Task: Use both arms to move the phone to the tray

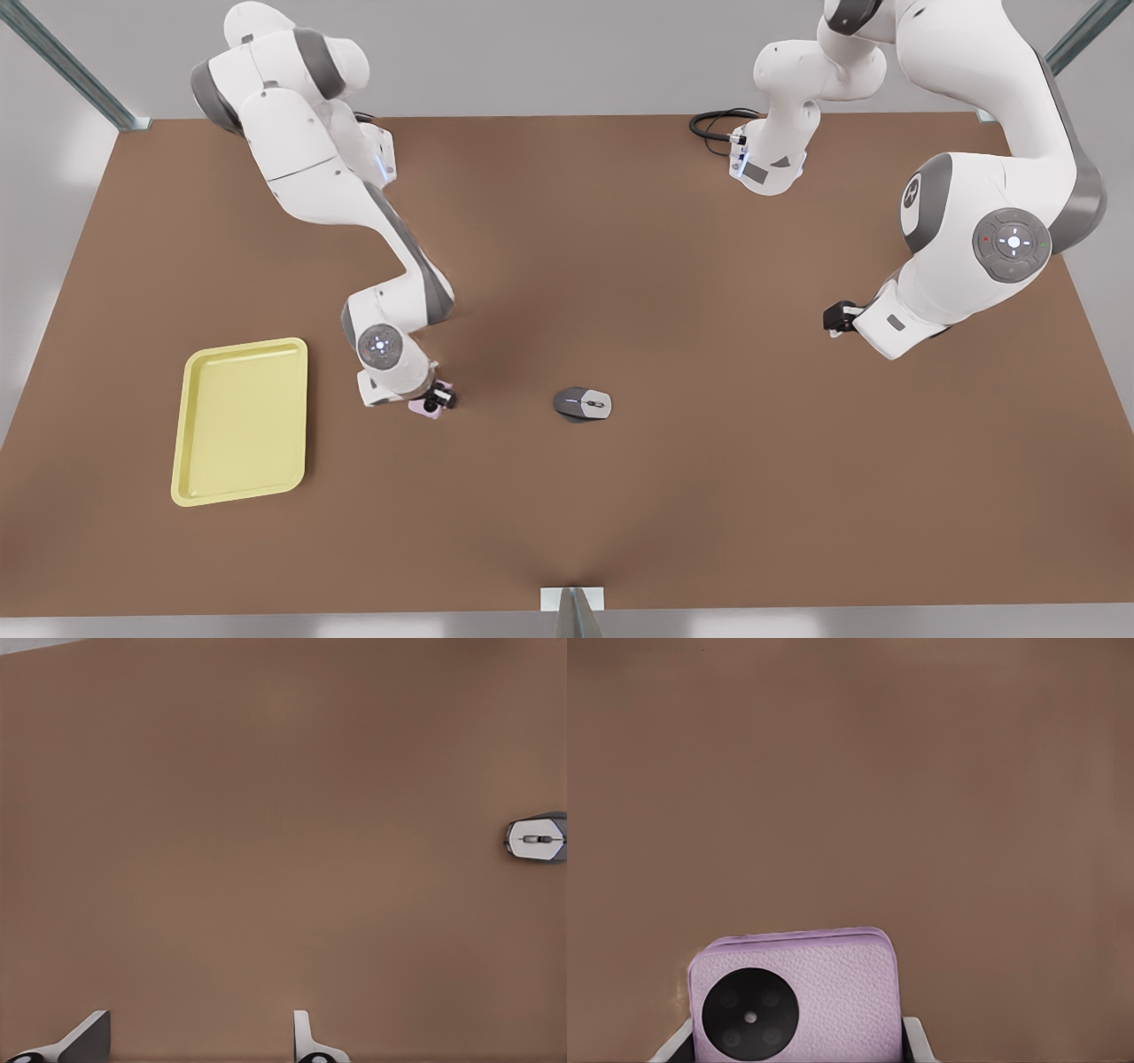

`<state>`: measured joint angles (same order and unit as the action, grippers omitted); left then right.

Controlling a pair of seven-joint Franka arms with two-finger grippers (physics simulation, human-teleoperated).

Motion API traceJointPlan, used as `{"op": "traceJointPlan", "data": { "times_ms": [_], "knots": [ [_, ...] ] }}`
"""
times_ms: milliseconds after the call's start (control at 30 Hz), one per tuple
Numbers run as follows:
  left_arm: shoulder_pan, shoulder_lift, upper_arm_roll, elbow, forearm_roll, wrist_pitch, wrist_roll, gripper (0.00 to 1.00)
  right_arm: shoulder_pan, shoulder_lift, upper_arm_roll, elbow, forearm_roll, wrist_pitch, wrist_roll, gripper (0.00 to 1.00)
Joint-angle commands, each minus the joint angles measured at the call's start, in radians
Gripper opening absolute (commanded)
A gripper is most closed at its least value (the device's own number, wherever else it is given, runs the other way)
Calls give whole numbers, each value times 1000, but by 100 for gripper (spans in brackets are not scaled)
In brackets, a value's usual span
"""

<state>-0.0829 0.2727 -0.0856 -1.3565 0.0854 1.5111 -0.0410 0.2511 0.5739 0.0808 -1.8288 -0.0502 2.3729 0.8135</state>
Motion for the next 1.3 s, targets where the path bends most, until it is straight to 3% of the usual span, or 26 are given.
{"op": "traceJointPlan", "data": {
  "times_ms": [0,167,267,433,467,633,700,800,933,1067,1100,1133,1267],
  "knots": [
    [0,-1,1,0,0,6,0,100,-69,-29,-19,-30,-2,-3,-479,79],
    [0,-1,0,0,-1,7,0,100,-360,-164,-45,-191,-2,-35,-973,79],
    [0,-1,0,-1,-1,9,0,100,-371,-255,-101,-299,-2,-32,-1034,79],
    [0,5,0,0,-1,11,0,100,-529,-192,-134,-270,-45,-1,-1263,79],
    [0,5,0,2,-1,11,0,100,-540,-180,-134,-261,-45,-1,-1268,99],
    [0,3,1,0,-1,14,-14,100,-530,-167,-133,-219,-43,-32,-1265,100],
    [0,3,1,0,0,14,-28,100,-510,-193,-96,-89,-45,-236,-1228,100],
    [-3,3,0,0,-1,7,-43,100,-443,-200,-44,264,-85,-624,-1131,100],
    [-3,0,0,0,-1,6,-43,100,-438,-249,-15,488,-63,-851,-1102,100],
    [-1,-7,35,8,4,6,-45,100,-395,-289,11,562,-63,-937,-947,100],
    [-1,-10,38,8,4,-2,-46,100,-354,-305,-4,556,-65,-942,-926,100],
    [-1,-10,40,8,5,-3,-46,100,-277,-313,-82,548,-62,-937,-926,100],
    [-3,-24,35,14,4,9,-68,100,-282,-296,-84,553,-54,-917,-926,100]
  ]
}}
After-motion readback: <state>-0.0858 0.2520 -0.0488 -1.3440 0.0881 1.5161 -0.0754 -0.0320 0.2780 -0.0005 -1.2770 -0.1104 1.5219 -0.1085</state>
